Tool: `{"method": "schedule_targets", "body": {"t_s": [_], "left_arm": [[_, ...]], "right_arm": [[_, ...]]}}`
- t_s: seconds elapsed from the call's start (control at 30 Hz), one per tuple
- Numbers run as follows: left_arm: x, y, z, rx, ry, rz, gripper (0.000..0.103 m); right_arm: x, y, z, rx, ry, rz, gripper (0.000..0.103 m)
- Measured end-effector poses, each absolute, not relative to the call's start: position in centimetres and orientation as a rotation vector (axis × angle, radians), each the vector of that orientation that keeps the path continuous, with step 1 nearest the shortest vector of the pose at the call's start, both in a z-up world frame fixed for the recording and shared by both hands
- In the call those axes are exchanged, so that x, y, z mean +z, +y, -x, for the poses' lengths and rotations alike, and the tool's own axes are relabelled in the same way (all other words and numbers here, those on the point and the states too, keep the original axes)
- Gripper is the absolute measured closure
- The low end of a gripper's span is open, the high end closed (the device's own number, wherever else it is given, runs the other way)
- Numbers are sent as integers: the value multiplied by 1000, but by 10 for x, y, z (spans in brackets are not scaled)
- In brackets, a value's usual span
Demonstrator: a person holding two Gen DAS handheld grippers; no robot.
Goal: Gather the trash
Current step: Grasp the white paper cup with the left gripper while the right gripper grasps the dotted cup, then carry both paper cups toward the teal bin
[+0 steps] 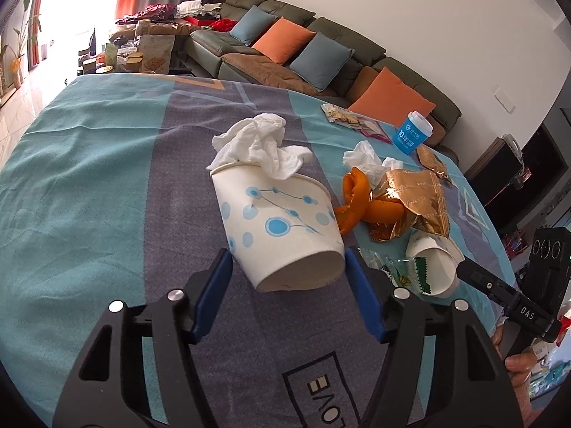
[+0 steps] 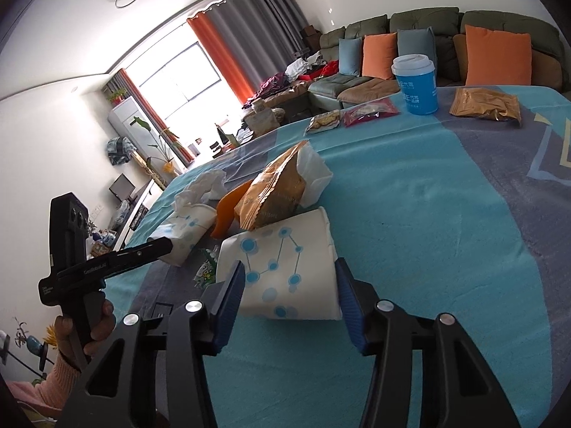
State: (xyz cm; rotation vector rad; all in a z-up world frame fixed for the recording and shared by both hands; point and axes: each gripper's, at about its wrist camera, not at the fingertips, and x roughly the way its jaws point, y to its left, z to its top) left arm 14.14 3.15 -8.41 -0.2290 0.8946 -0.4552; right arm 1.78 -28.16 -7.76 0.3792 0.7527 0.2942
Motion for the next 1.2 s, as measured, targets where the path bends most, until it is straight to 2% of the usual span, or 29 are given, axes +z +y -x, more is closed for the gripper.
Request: {"method": "schedule_targets", "body": {"t_s": [0.1, 0.23, 0.6, 1.2], "left_arm": [[-82, 35, -137, -457, 884, 229, 39], [-78, 39, -129, -458, 864, 216, 39], [-59, 56, -90, -452, 809, 164, 39], [-42, 84, -46, -412, 739, 143, 40]], "right_arm": [[-76, -280, -15, 315, 754, -383, 67], [-74, -277, -11, 346, 748, -384, 78], [-61, -259, 1, 447, 712, -364, 100], [-30, -215, 12, 560, 661, -290, 100]]}}
